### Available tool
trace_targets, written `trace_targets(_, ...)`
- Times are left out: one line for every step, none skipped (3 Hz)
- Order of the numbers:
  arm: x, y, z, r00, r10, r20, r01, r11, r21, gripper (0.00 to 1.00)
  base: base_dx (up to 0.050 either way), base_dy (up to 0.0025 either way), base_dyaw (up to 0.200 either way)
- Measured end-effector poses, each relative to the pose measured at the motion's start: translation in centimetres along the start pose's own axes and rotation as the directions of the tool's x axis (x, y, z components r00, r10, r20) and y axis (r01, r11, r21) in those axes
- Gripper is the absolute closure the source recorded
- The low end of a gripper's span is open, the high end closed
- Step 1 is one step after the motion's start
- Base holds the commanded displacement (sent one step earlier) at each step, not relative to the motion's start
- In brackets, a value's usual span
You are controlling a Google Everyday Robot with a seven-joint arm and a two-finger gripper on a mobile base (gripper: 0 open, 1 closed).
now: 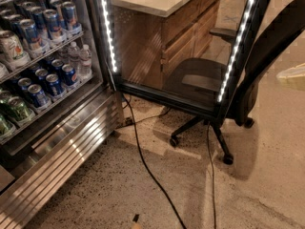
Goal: Close right fridge door
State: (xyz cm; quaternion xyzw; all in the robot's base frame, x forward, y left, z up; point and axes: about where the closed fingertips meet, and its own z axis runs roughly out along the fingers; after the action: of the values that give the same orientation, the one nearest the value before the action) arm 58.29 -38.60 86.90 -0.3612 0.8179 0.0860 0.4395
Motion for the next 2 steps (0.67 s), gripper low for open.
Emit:
trace_targets(-0.54,-1.37,0.10,1.000,0.004,0.006,-0.004,0.9984,0.057,1.00,0.000,0.00000,0.000)
trace_targets(-0.61,-1.53,0.18,1.000,0.004,0.008,-0.005,0.9980,0.063,1.00,0.000,0.00000,0.000)
